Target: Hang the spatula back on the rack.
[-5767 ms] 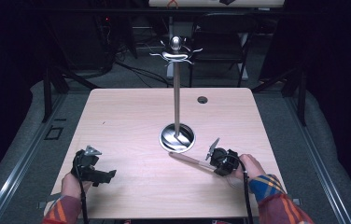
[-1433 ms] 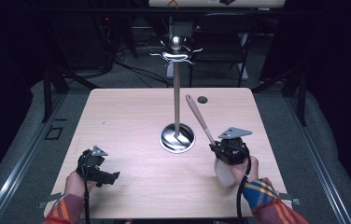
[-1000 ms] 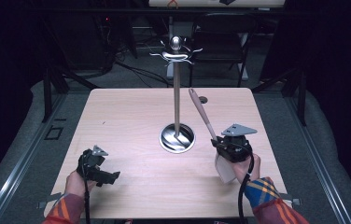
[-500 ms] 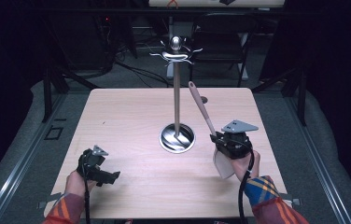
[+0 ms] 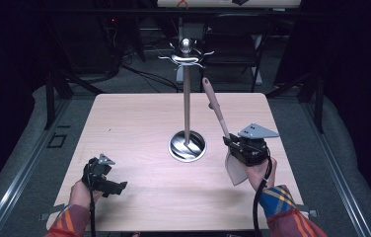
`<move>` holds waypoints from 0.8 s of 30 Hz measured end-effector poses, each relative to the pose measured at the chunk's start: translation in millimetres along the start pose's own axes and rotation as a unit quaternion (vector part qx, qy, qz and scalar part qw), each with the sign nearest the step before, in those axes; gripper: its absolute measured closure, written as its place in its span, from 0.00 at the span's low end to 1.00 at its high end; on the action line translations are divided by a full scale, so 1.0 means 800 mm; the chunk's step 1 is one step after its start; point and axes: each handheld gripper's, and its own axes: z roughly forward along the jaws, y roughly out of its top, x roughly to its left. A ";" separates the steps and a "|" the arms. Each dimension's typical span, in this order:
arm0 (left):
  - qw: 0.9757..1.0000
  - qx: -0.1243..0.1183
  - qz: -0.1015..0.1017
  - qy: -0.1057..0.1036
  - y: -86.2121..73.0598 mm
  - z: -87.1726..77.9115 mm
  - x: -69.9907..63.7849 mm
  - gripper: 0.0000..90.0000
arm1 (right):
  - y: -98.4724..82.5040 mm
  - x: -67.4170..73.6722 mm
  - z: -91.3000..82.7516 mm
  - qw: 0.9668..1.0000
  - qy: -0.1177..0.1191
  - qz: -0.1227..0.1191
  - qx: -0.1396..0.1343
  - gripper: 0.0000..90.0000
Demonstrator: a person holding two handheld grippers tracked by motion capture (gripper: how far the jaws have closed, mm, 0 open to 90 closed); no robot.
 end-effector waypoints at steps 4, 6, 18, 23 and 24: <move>1.000 0.000 0.000 0.000 0.000 0.000 0.000 0.01 | 0.003 0.001 -0.004 1.000 0.000 0.003 -0.011 0.87; 1.000 0.000 0.001 0.000 0.000 0.000 0.000 0.01 | 0.006 0.001 -0.008 1.000 0.001 0.003 -0.017 0.87; 1.000 0.001 -0.001 -0.001 0.000 0.001 0.000 0.01 | 0.015 0.003 -0.014 0.999 0.003 -0.003 -0.035 0.87; 1.000 0.001 -0.001 -0.001 0.000 0.001 0.000 0.01 | 0.020 0.004 -0.020 0.999 0.007 -0.005 -0.047 0.87; 1.000 0.001 -0.001 -0.001 0.000 0.001 -0.001 0.01 | 0.020 0.004 -0.020 0.999 0.007 -0.005 -0.047 0.87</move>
